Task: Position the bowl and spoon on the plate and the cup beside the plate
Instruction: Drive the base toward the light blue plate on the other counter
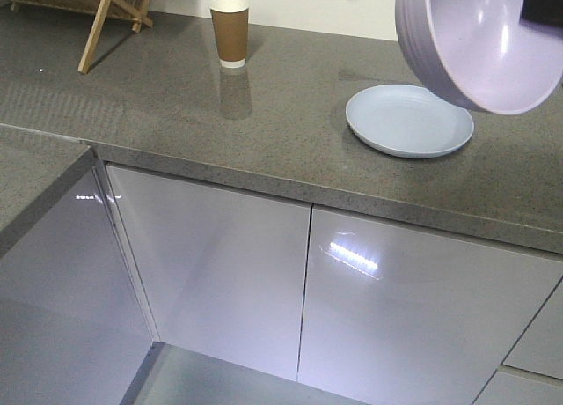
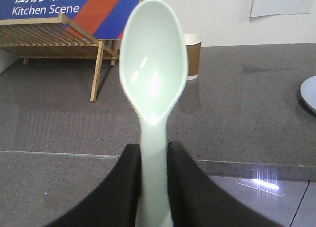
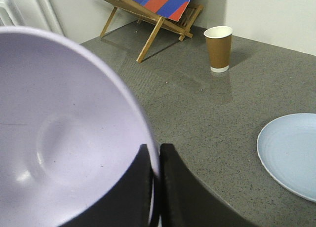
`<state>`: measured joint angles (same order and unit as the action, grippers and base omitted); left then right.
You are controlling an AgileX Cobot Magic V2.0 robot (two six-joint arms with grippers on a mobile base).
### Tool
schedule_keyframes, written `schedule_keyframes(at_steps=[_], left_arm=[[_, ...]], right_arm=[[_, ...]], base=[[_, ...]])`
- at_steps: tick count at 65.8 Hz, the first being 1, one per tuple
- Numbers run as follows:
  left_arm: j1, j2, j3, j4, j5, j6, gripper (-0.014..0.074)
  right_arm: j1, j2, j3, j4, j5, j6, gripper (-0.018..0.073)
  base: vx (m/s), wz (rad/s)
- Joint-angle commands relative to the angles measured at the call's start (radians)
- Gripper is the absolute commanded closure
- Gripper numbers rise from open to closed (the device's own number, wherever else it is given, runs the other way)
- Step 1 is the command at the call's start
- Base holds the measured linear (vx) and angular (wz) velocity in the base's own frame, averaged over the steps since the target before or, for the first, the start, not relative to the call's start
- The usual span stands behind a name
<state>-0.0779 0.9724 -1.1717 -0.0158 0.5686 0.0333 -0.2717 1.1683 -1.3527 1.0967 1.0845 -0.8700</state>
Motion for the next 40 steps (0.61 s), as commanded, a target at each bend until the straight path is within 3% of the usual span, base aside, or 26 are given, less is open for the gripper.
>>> schedule_keyframes(at_steps=[1, 40], left_arm=[[-0.004, -0.013, -0.027, -0.005, -0.077, -0.001, 0.0603], [-0.004, -0.013, -0.027, -0.005, -0.077, -0.001, 0.0603]], right_arm=[[-0.002, -0.020, -0.028, 0.066, -0.041, -0.006, 0.0565], [-0.002, -0.020, -0.028, 0.066, -0.041, -0.006, 0.0565]], base=[[0.06, -0.04], [0.06, -0.10]])
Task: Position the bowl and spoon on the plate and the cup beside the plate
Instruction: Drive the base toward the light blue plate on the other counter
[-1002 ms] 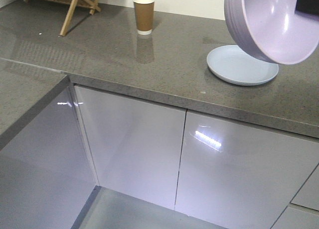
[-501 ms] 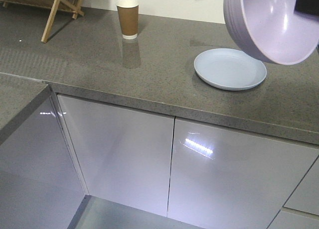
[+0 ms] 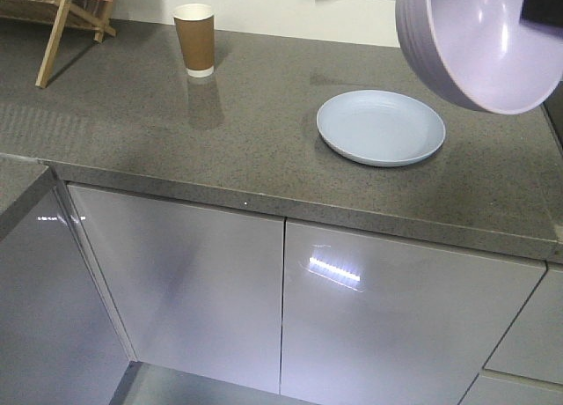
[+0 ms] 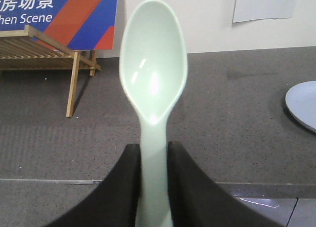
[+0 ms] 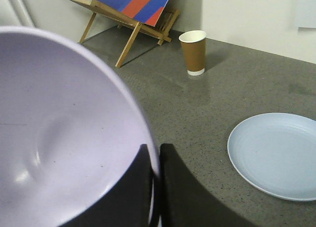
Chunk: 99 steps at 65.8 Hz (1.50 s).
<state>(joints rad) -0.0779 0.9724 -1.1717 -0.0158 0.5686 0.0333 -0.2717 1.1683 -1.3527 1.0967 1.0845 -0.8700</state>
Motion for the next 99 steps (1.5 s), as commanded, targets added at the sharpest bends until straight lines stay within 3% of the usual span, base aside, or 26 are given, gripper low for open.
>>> schedule_keyframes(at_steps=[1, 99], left_arm=[[-0.004, -0.013, -0.027, -0.005, -0.077, -0.001, 0.0603], [-0.004, -0.013, -0.027, -0.005, -0.077, -0.001, 0.0603]], right_arm=[[-0.002, -0.020, -0.028, 0.066, -0.041, -0.006, 0.0565], [-0.002, -0.020, -0.028, 0.066, -0.041, -0.006, 0.0565]], base=[[0.05, -0.06], [0.04, 0.04]])
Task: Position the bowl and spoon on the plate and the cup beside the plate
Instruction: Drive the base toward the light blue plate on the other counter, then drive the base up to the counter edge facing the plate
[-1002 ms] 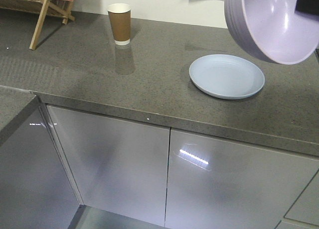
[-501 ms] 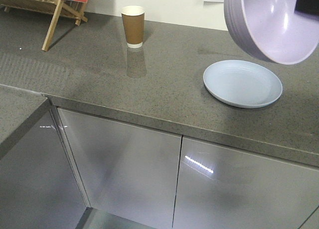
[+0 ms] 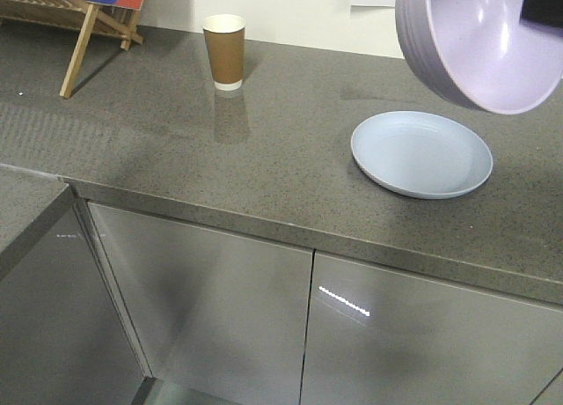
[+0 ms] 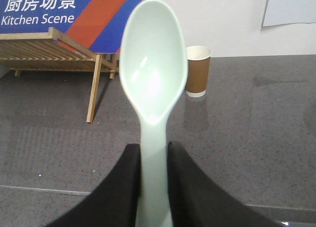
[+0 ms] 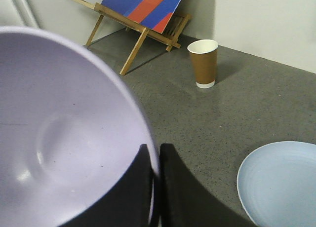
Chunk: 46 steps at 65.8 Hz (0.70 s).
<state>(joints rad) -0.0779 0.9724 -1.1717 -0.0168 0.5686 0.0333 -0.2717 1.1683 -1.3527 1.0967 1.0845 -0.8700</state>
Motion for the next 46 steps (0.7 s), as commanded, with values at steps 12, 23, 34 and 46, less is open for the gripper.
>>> schedule_keyframes(at_steps=[12, 23, 34, 46], left_arm=[[-0.004, -0.013, -0.027, -0.004, -0.077, -0.001, 0.0603], [-0.004, -0.013, -0.027, -0.004, -0.077, -0.001, 0.0603], [-0.004, -0.013, -0.027, -0.004, -0.077, -0.001, 0.0603], [-0.004, -0.013, -0.027, -0.004, -0.077, -0.001, 0.0603]], right_arm=[[-0.002, -0.020, -0.028, 0.066, -0.041, -0.006, 0.0565], [-0.002, -0.020, -0.028, 0.066, -0.041, -0.006, 0.0565], [-0.002, -0.020, -0.028, 0.066, -0.041, -0.006, 0.0565], [-0.002, -0.020, -0.028, 0.066, -0.041, -0.006, 0.0565]], base=[[0.06, -0.08], [0.08, -0.15], [0.09, -0.19], [0.09, -0.21]])
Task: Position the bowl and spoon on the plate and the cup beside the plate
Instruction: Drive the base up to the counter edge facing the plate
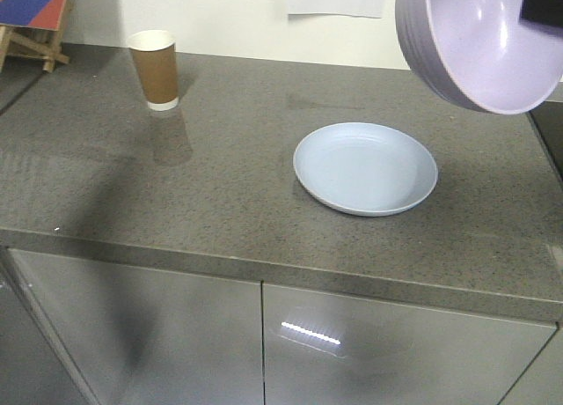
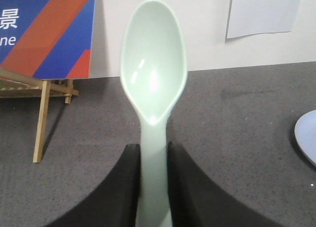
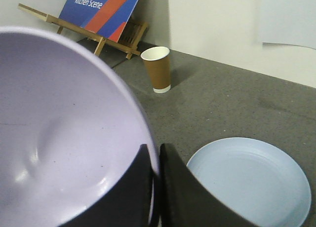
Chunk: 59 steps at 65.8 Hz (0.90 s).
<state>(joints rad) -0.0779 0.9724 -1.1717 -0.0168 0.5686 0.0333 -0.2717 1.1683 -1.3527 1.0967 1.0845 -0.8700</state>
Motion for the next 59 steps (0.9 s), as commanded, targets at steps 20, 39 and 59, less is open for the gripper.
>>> schedule_keyframes(at_steps=[20, 39, 59], left_arm=[[-0.004, -0.013, -0.027, -0.004, -0.077, -0.001, 0.0603], [-0.004, -0.013, -0.027, -0.004, -0.077, -0.001, 0.0603], [-0.004, -0.013, -0.027, -0.004, -0.077, -0.001, 0.0603]], right_arm=[[-0.002, -0.020, -0.028, 0.066, -0.041, -0.006, 0.0565], [-0.002, -0.020, -0.028, 0.066, -0.041, -0.006, 0.0565], [-0.002, -0.020, -0.028, 0.066, -0.041, -0.006, 0.0565]], base=[[0.06, -0.16], [0.02, -0.07], [0.02, -0.07]])
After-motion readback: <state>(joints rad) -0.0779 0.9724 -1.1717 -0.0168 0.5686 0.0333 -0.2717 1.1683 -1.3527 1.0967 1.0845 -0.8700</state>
